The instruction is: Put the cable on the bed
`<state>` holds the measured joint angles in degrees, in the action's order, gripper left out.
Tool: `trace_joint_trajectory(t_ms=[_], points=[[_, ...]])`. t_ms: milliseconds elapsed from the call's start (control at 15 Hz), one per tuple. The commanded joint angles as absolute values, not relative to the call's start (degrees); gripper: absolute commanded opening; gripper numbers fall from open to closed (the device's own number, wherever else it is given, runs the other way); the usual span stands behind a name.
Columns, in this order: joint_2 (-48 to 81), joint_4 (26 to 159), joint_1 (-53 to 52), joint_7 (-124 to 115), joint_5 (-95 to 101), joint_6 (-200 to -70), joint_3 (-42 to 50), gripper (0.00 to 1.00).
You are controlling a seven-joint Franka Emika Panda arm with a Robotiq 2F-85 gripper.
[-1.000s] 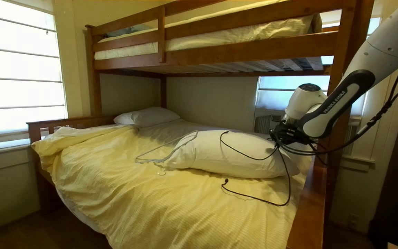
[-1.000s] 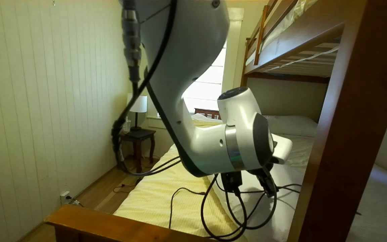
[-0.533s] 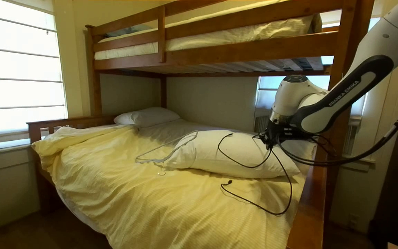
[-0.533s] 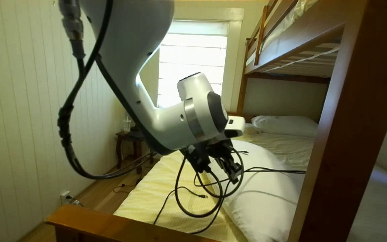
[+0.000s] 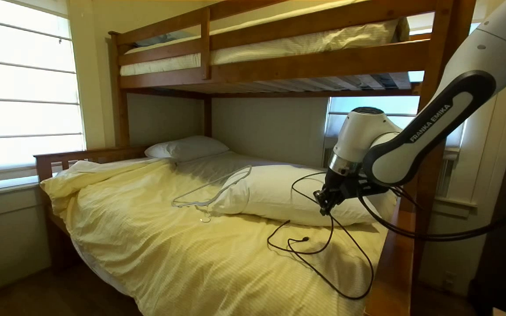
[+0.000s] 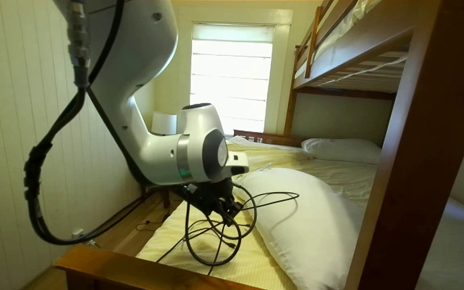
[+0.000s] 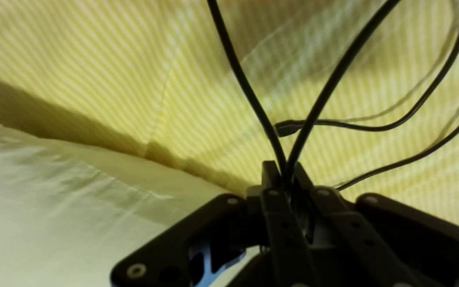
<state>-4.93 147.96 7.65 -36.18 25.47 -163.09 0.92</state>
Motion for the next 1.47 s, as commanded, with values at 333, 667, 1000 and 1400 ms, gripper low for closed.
trace_joint_trajectory(t_ms=[333,667,1000,1400], points=[[-17.8,160.4,-22.6,-0.1,-11.5,-159.1,26.0,0.02],[-23.4,153.2,-24.5,19.0,-17.9,-139.4,44.5,0.02],[-16.9,144.8,-21.6,32.9,-33.6,-120.5,50.7,0.02],[-13.1,144.1,-10.8,36.0,-42.4,-113.3,40.4,0.10]])
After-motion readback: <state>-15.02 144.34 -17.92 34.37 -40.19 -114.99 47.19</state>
